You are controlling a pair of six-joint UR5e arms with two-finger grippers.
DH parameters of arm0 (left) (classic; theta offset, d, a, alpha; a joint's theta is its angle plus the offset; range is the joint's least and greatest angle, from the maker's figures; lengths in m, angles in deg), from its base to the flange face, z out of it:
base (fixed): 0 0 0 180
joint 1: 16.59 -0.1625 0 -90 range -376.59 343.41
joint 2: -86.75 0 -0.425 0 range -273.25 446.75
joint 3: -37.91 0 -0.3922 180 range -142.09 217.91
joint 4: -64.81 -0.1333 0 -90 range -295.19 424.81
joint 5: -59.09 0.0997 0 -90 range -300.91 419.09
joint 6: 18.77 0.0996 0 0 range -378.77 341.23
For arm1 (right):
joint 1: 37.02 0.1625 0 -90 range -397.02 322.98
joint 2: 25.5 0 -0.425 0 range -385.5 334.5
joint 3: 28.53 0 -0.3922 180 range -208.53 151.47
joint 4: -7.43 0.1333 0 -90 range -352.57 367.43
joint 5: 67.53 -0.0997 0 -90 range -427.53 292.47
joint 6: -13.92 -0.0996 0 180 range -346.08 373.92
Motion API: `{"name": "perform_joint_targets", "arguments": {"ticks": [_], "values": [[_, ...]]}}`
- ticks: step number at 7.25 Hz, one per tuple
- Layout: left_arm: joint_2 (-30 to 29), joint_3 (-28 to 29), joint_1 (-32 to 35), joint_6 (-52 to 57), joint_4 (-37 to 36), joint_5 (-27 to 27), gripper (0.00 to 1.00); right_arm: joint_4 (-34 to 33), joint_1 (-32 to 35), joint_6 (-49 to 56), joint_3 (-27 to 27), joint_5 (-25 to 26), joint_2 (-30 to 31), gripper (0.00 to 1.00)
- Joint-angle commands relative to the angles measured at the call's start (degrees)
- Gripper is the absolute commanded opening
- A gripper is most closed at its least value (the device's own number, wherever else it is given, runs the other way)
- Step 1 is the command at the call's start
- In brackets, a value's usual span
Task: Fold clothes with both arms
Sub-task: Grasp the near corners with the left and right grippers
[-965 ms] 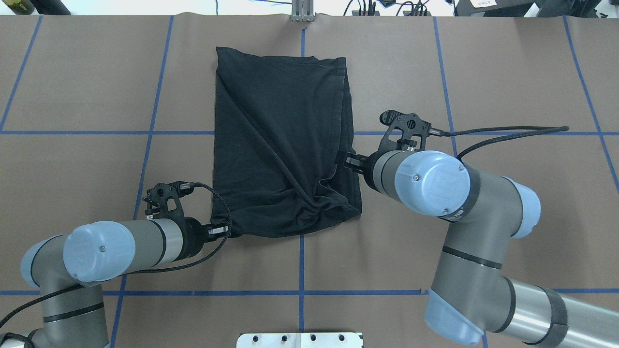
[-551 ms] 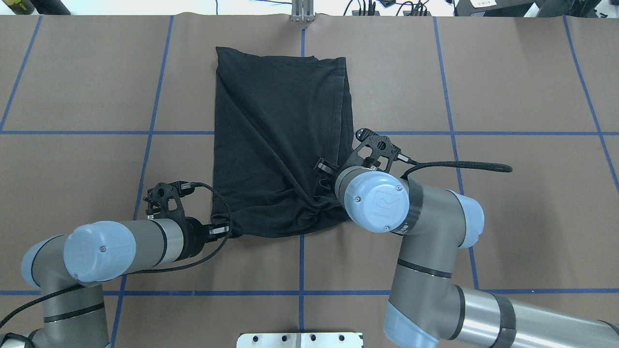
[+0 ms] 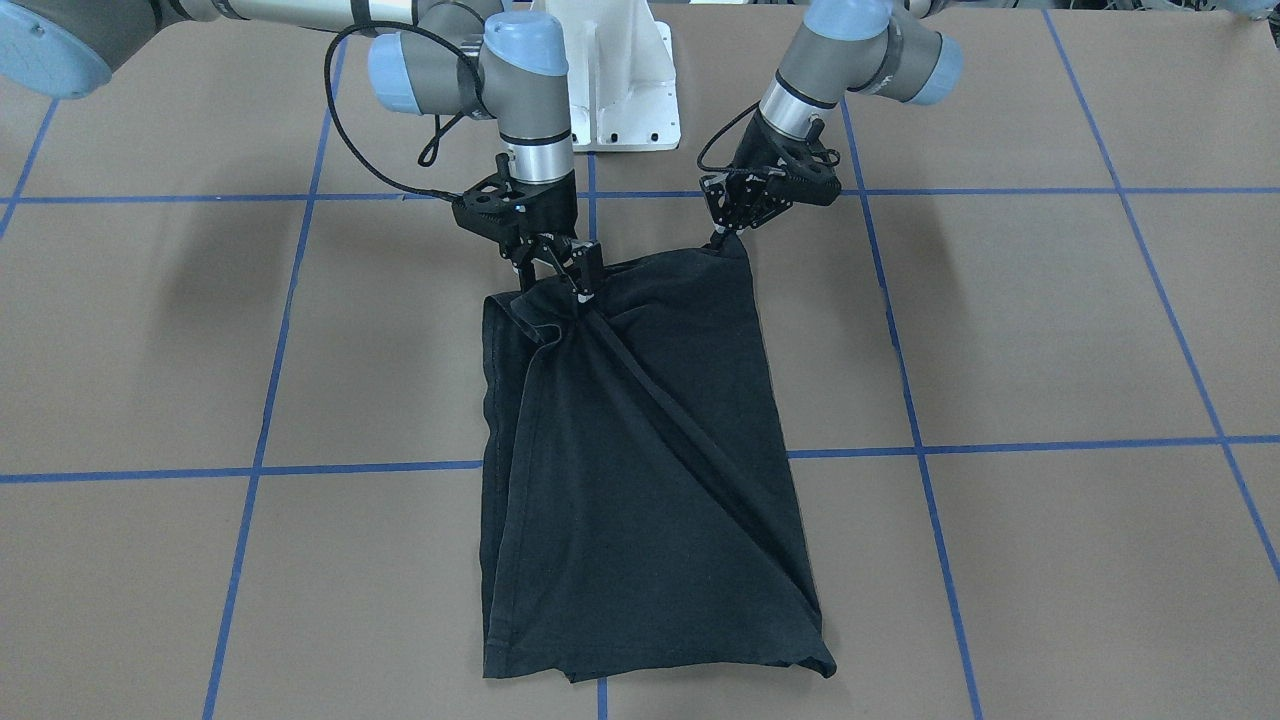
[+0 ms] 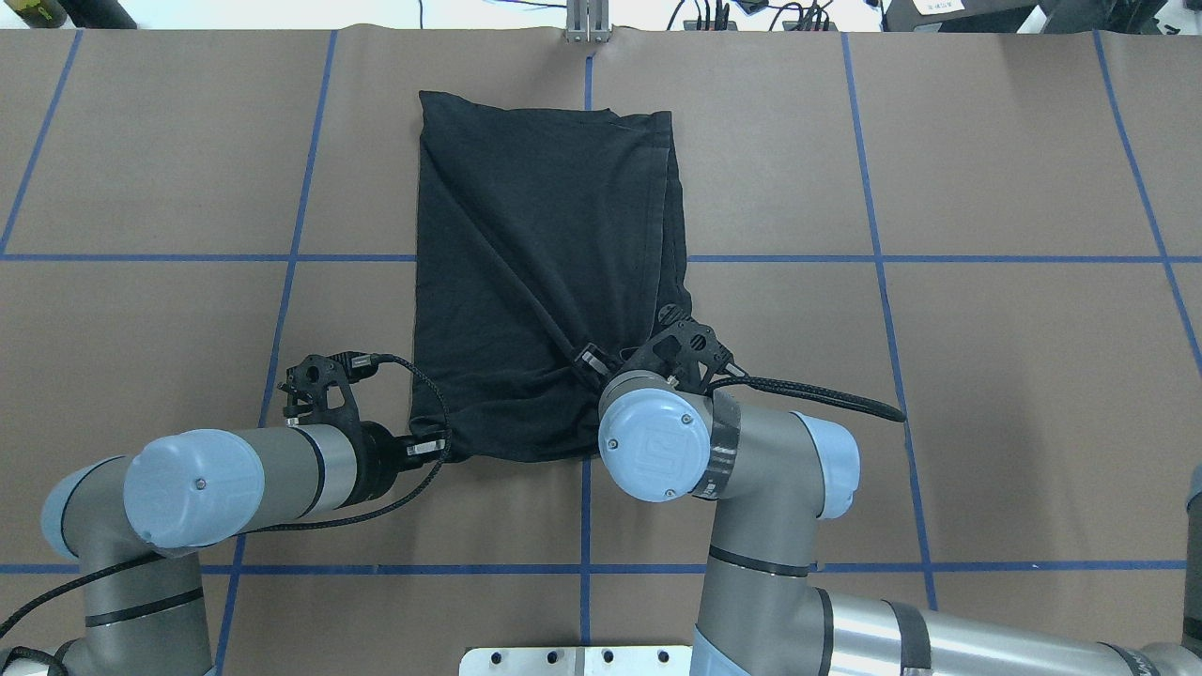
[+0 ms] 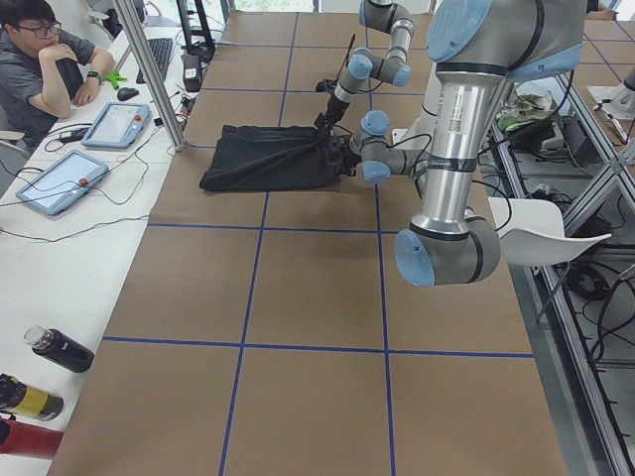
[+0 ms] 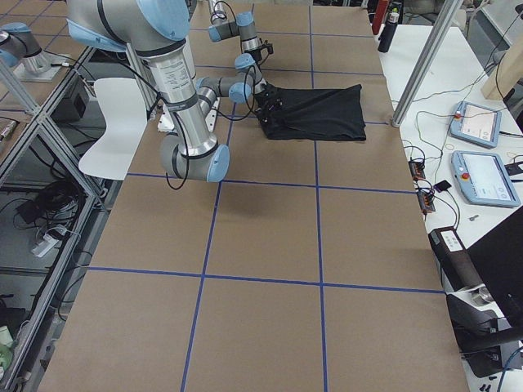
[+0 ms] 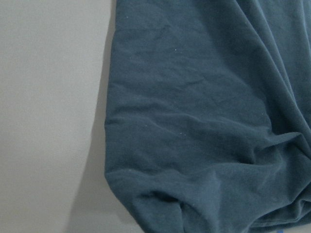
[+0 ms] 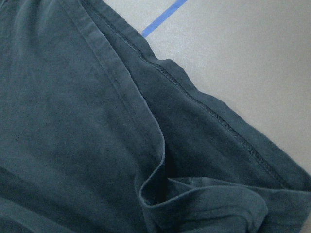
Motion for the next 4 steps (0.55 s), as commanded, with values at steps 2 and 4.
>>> {"name": "perform_joint_targets", "arguments": {"ticks": [2, 4], "values": [[0.00, 0.00, 0.00, -0.03, 0.00, 0.03, 0.00, -2.47, -1.58, -1.56, 4.97, 0.24, -3.59, 0.98], [0.00, 0.00, 0.00, -0.03, 0.00, 0.03, 0.00, -2.47, -2.63, -1.65, 5.60, 0.33, -3.94, 0.98]]}}
